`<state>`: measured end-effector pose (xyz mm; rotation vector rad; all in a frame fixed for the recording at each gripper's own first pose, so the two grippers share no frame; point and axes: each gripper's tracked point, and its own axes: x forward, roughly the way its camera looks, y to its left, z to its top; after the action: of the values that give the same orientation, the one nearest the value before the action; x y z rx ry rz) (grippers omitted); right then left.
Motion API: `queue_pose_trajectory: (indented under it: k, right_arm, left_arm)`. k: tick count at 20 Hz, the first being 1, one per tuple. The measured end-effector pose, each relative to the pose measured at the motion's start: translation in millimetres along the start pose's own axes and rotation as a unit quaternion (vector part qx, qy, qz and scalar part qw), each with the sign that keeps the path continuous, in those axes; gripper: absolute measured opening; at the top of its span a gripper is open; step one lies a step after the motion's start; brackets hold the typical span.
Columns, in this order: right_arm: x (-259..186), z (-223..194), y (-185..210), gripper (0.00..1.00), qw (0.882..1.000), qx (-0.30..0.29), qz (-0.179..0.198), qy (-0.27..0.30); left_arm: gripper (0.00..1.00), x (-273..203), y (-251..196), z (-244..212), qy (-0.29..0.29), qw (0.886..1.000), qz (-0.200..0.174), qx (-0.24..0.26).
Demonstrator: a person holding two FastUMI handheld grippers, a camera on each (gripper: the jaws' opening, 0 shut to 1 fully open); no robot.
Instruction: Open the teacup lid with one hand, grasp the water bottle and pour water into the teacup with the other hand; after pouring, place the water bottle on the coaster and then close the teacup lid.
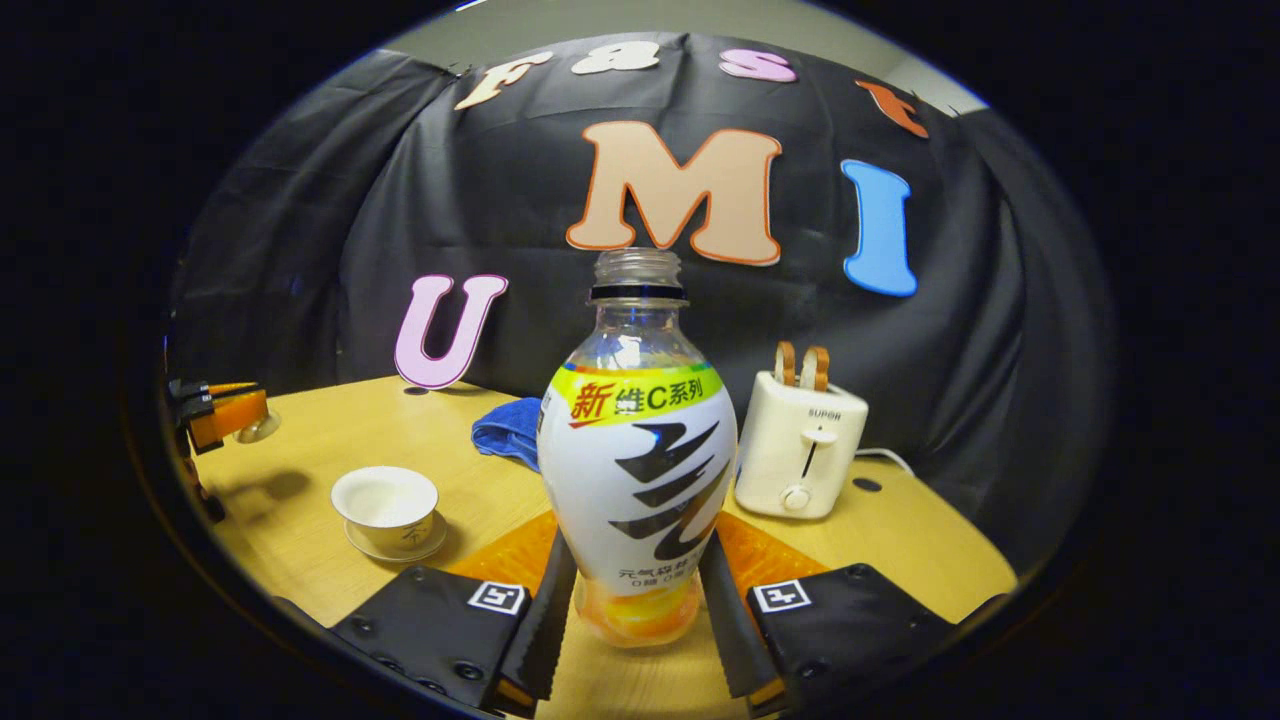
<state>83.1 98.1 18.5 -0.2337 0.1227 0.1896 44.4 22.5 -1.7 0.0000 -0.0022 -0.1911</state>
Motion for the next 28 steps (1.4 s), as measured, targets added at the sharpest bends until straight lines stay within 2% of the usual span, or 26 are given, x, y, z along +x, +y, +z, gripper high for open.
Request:
queue_pose_trajectory:
  k: [3, 5, 10, 17, 22, 25, 26, 28]
  right_arm:
    - [0.6, 25.9, -0.1, 0.67, 0.998, -0.063, -0.01, -0.015]
    - [2.2, 37.0, 0.6, 0.67, 0.992, -0.119, -0.023, -0.02]
    - [12.8, 41.6, 12.2, 0.67, 0.963, -0.261, -0.051, -0.03]
    - [35.3, 24.9, 21.4, 0.66, 0.893, -0.442, -0.083, -0.031]
    - [42.9, 6.9, 26.7, 0.66, 0.845, -0.527, -0.081, -0.036]
    - [39.9, 5.0, 33.9, 0.67, 0.809, -0.578, -0.087, -0.057]
    - [38.4, 3.3, 36.9, 0.67, 0.8, -0.591, -0.086, -0.061]
    - [40.0, -1.4, 38.6, 0.66, 0.79, -0.605, -0.082, -0.063]
  left_arm:
    - [0.24, -0.1, 0.5, -0.4, 0.0, 1.0, 0.0, 0.0]
    - [0.24, -0.5, 0.2, -0.2, 0.0, 1.0, 0.0, 0.0]
    - [0.24, -0.5, 0.6, -0.7, 0.001, 1.0, 0.0, 0.0]
    - [0.24, -0.8, 1.2, -0.5, 0.001, 1.0, 0.004, 0.0]
    - [0.24, -1.0, 2.2, -0.8, 0.001, 1.0, 0.007, 0.001]
    - [0.24, -0.9, 1.6, -0.8, 0.001, 1.0, 0.007, 0.001]
    - [0.24, -1.4, 1.8, -1.0, 0.001, 1.0, 0.007, 0.001]
    - [0.24, -1.4, 1.9, -1.0, 0.001, 1.0, 0.007, 0.001]
